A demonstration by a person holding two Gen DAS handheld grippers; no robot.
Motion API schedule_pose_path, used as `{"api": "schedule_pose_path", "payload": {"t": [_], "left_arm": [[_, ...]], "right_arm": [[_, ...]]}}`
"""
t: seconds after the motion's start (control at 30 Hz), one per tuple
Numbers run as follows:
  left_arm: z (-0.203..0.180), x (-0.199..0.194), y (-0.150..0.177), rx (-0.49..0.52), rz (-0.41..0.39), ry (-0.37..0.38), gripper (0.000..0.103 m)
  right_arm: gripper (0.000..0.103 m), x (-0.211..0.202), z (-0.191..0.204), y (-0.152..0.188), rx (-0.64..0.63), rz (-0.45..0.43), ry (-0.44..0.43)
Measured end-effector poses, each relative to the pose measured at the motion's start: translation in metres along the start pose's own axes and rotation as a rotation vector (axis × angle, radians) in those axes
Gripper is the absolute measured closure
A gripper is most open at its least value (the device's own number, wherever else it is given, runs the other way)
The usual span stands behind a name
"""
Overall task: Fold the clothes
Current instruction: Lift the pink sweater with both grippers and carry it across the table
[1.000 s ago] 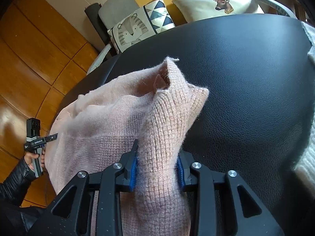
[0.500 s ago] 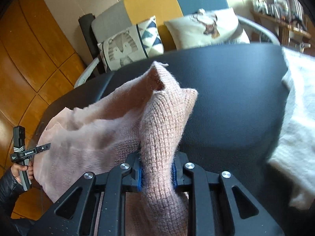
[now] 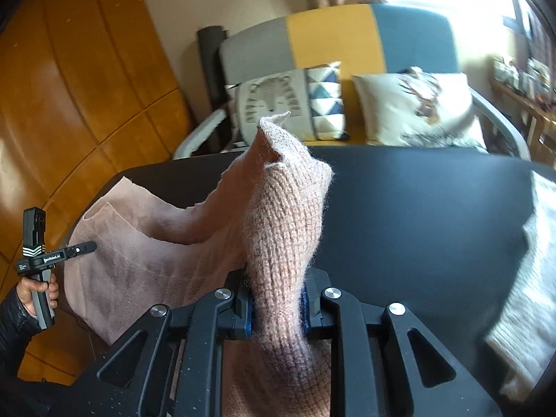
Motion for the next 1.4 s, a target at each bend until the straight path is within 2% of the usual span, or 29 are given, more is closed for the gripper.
{"api": "schedule_pose_path", "payload": {"t": [0.2, 0.47, 0.6, 0.73, 0.93, 1.2, 1.3, 1.37, 1.4], "left_arm": [[0.060, -0.050, 0.003, -0.067, -0.053, -0.103, 0.082], [0.165, -0.114, 0.011, -0.229, -0.145, -0.269, 0.082], [0.207, -0.129, 0.013, -0.312, -0.188, -0.320, 0.082], [0.237, -0.132, 0.020, -0.392, -0.220, -0.385, 0.082], [0.272, -0.124, 0.037, -0.489, -0.240, -0.492, 0.081], [0.299, -0.096, 0.064, -0.546, -0.132, -0.577, 0.078], [0.302, -0.088, 0.070, -0.544, -0.091, -0.615, 0.074], [0.304, -0.083, 0.074, -0.542, -0.063, -0.640, 0.071], [0.305, -0.081, 0.076, -0.541, -0.050, -0.652, 0.071]], "right_arm": [[0.083, 0.055, 0.078, -0.022, -0.102, 0.035, -0.088], [0.083, 0.142, 0.197, -0.045, -0.264, 0.084, -0.210], [0.083, 0.187, 0.252, -0.058, -0.317, 0.100, -0.238], [0.083, 0.229, 0.289, -0.066, -0.338, 0.107, -0.238], [0.083, 0.284, 0.304, -0.073, -0.331, 0.135, -0.194], [0.081, 0.324, 0.285, -0.061, -0.342, 0.191, -0.121], [0.070, 0.337, 0.275, -0.057, -0.334, 0.216, -0.094], [0.054, 0.343, 0.267, -0.054, -0.328, 0.231, -0.056], [0.049, 0.345, 0.263, -0.053, -0.332, 0.233, -0.026]]}}
Point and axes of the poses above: each gripper's, at about its wrist camera, not at the fingertips, and x roughly the way its jaws point, z to its left, y to its underside, the point moved 6 cm from there along x, roughly the way its jaws point, and after that the axes turned 7 degrees about x, right-handed, at the moved point
